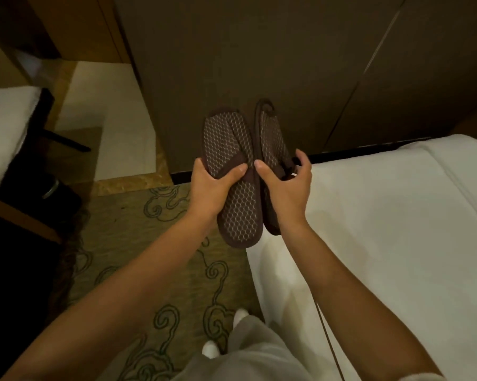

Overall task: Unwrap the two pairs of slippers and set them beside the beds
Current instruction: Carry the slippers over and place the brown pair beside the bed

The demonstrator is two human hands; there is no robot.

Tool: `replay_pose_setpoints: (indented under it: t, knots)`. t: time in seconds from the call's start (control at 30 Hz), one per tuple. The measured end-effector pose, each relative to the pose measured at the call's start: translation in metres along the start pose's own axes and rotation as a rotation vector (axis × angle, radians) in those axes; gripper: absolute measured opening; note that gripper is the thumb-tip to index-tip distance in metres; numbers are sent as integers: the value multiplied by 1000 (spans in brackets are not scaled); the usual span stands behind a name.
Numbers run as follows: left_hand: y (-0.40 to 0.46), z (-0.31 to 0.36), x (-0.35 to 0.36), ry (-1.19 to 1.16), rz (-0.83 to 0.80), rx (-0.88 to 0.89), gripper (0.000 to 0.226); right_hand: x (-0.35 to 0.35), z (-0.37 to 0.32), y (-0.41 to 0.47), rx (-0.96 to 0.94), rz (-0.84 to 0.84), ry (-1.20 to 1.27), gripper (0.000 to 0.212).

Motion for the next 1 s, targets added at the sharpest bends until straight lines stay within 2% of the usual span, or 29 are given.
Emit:
replay_pose_setpoints:
  t: [0.23, 0.43, 0.6, 0.73, 0.8, 1.0]
  knots:
    - [163, -5, 26, -34, -62, -7, 70, 6, 20, 165, 38, 9, 24, 110]
    - [291, 16, 67, -129, -199, -6, 32, -10, 24, 294, 105, 29, 43, 114]
    - [386, 18, 100, -167, -270, -42, 56, -38, 33, 377, 162, 114, 61, 116]
    - [451, 4, 128, -234, -321, -191, 48, -57, 52, 427, 224, 222, 23, 120]
    - [484, -4, 144, -246, -382, -269, 42, -62, 63, 448, 245, 289, -50, 120]
    - [588, -43, 188, -225, -584, -461, 42, -73, 101, 515, 343, 524, -128, 122]
Point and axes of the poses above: each hand's wrist, its own y-axis towards the middle knuckle, its own x-axis out of the palm, z = x × y, the point moved 2 cm from there along y, towards the middle knuckle, and after that the axes turned 14 degrees about -z, right-handed, at the moved point
